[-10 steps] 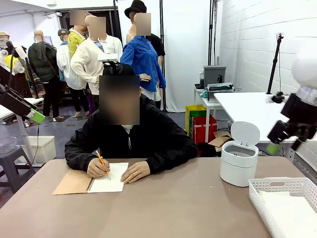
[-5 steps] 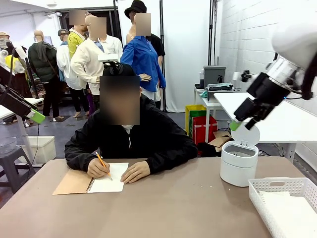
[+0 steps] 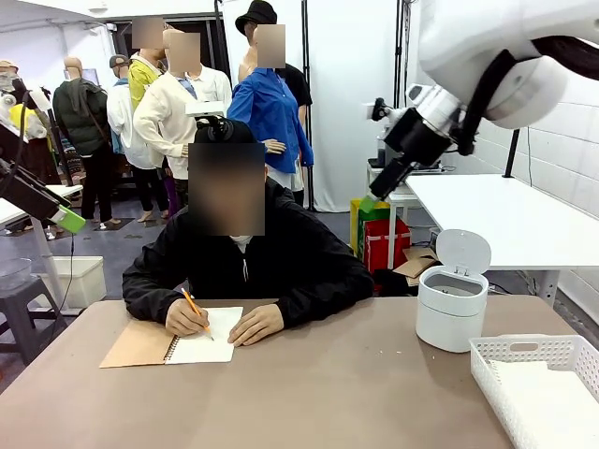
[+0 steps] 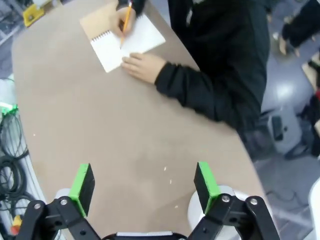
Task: Sort the paper based on its condition.
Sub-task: If a person hands you a paper, place it in the Organizing basket , and if it's crumpled, put it in the Trash can.
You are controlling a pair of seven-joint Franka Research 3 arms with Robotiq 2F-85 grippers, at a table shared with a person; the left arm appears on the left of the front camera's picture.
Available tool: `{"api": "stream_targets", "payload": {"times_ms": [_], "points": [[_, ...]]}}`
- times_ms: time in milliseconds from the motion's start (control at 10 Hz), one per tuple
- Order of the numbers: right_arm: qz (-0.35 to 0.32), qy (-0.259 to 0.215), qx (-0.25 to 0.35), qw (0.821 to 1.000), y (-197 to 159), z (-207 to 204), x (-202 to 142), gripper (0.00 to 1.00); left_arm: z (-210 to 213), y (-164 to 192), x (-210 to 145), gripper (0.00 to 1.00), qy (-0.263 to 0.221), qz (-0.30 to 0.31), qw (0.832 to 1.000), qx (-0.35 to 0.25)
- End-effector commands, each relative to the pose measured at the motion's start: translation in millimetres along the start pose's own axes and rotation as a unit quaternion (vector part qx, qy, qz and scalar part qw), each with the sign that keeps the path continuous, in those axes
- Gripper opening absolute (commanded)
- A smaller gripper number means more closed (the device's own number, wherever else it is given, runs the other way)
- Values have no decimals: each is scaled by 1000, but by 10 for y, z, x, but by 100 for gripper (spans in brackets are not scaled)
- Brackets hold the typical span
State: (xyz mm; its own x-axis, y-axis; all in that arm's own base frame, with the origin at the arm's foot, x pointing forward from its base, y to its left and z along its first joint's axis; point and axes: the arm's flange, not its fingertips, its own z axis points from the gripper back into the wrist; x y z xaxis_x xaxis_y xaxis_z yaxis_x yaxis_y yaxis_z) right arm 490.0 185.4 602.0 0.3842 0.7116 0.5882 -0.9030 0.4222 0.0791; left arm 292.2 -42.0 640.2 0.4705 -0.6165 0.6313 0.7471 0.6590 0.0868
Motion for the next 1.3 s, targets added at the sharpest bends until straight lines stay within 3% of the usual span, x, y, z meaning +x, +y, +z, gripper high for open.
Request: {"api": "stream_targets", "payload": {"times_ms": [0,200,600,800,1200], "points": [[37,-46,7,998,-19,13,130,100,7,13,-6,100,-2,3,1000,-1],[38,-61,8,997,87,67,226,100,7,13,-6,100,-2,3,1000,-1],[-23,-42,-14,999,457,208,379,100,7,13,-6,100,-2,3,1000,-1],[-27,-44,-40,998,533,217,393,100,7,13,-6,100,-2,3,1000,-1],[-19,-46,-18,999,560,252,450,100,7,13,-6,100,-2,3,1000,-1]]}}
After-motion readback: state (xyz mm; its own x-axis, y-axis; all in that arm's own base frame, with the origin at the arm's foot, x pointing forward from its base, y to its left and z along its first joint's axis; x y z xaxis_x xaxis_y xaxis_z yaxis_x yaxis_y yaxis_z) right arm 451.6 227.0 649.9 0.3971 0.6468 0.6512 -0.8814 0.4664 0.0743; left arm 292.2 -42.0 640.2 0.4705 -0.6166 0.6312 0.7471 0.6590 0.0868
